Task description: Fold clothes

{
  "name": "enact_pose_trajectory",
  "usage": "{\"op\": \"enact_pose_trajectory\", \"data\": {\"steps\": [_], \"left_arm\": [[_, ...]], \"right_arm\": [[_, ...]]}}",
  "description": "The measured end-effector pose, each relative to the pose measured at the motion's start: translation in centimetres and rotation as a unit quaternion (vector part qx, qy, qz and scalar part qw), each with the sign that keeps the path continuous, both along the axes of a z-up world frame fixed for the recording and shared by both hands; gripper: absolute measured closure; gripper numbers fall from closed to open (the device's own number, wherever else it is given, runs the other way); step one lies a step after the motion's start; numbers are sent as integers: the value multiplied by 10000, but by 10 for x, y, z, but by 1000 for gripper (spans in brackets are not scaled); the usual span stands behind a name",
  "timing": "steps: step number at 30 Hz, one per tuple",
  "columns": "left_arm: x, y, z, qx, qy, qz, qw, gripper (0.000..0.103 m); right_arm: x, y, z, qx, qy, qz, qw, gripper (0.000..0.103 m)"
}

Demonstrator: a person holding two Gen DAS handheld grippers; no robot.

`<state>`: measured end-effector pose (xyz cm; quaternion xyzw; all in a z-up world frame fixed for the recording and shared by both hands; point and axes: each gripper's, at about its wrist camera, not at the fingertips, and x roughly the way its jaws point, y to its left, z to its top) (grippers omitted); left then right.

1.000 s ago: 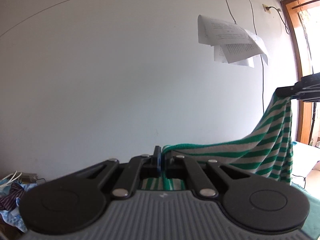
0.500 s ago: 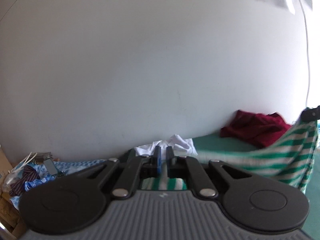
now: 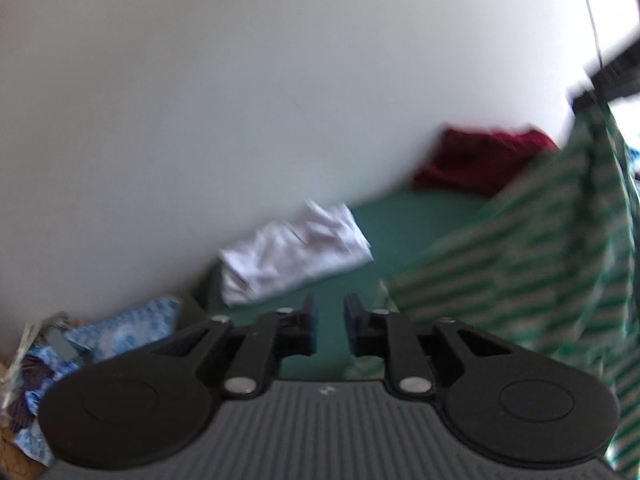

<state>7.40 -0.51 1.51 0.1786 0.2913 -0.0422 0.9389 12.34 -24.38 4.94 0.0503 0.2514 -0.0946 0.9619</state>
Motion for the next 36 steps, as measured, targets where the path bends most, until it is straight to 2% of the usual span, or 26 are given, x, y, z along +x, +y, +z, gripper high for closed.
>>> {"op": "enact_pose_trajectory", "data": {"steps": [4, 6, 7, 8, 9, 10, 11, 12, 17, 20, 22, 25, 28, 31, 33, 34, 35, 36], "left_arm": [[-1, -4, -34, -50, 450, -152, 9989, 55], [1, -8, -51, -66, 692, -215, 9974, 53], [4, -10, -56, -55, 798, -223, 9965, 50], [7, -12, -61, -39, 892, -228, 9957, 46], [7, -13, -64, 10, 915, -222, 9956, 44], [7, -13, -67, 58, 939, -216, 9953, 43], [7, -13, -71, 106, 963, -209, 9951, 41], [7, -14, -74, 155, 986, -203, 9948, 40], [7, -15, -91, 396, 1104, -171, 9930, 26], [4, -14, -98, 517, 1139, -175, 9920, 19], [-2, -11, -101, 573, 1126, -202, 9918, 15], [-9, -6, -105, 628, 1139, -241, 9912, 12], [-10, -5, -110, 638, 1190, -253, 9905, 11], [-10, -6, -113, 628, 1194, -262, 9905, 13], [-12, -5, -113, 520, 1243, -341, 9903, 18], [-12, -4, -113, 444, 1293, -391, 9898, 34], [-12, -2, -113, 362, 1357, -441, 9891, 61], [-12, -1, -113, 246, 1499, -484, 9872, 71]], "right_arm": [[20, 1, -14, -25, 198, -150, 9997, 92], [30, 2, -25, -58, 403, -138, 9991, 91], [36, 3, -31, -92, 550, -143, 9983, 86], [39, 2, -37, -76, 693, -154, 9975, 71], [40, 0, -42, -13, 808, -201, 9965, 62], [34, -2, -44, 45, 803, -261, 9964, 44], [27, -4, -47, 103, 792, -320, 9963, 37], [21, -6, -49, 160, 780, -380, 9961, 37], [-35, 11, -66, 79, 1193, 105, 9928, 36], [-82, 20, -93, 125, 1727, 294, 9844, 31], [-110, 24, -117, 221, 2232, 331, 9740, 31], [-147, 27, -148, 724, 2768, 353, 9575, 31], [-165, 40, -165, 1266, 2918, 249, 9477, 31], [-165, 60, -170, 1141, 2774, 257, 9536, 32], [-160, 71, -170, 997, 2643, 367, 9586, 44], [-158, 76, -170, 925, 2578, 423, 9608, 64], [-156, 78, -168, 895, 2545, 488, 9617, 88], [-154, 80, -166, 867, 2513, 554, 9624, 88]]}}
